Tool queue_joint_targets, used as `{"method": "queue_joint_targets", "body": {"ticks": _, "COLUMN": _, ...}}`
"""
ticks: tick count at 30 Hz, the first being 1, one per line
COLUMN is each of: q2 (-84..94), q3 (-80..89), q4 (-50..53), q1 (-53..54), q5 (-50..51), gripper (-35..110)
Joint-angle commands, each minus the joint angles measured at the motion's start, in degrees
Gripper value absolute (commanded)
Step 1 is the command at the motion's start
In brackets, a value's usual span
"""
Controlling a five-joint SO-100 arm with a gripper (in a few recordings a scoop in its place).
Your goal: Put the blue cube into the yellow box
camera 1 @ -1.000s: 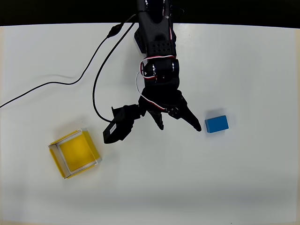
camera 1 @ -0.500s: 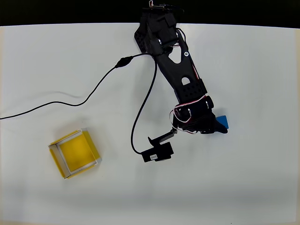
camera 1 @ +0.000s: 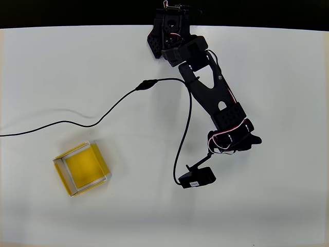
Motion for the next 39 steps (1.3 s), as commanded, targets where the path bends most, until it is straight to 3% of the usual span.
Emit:
{"method": "queue_joint_targets", "body": {"ticks": 1, "q2": 1.4, "q3": -5.7, "q4": 0.6, "q1": -1.8, "q5": -0.3, "gripper": 54}}
{"method": "queue_joint_targets", "body": {"ticks": 23, "q2": -8.6, "q3": -7.6, "q4": -2.6, "q1": -5.0, "q5": -1.1, "gripper": 50}}
{"method": "queue_joint_targets", "body": {"ticks": 39, "q2": -10.5, "q3": -8.2, "q4": -3.4, "q1": -5.8, "q5": -3.6, "gripper": 35}}
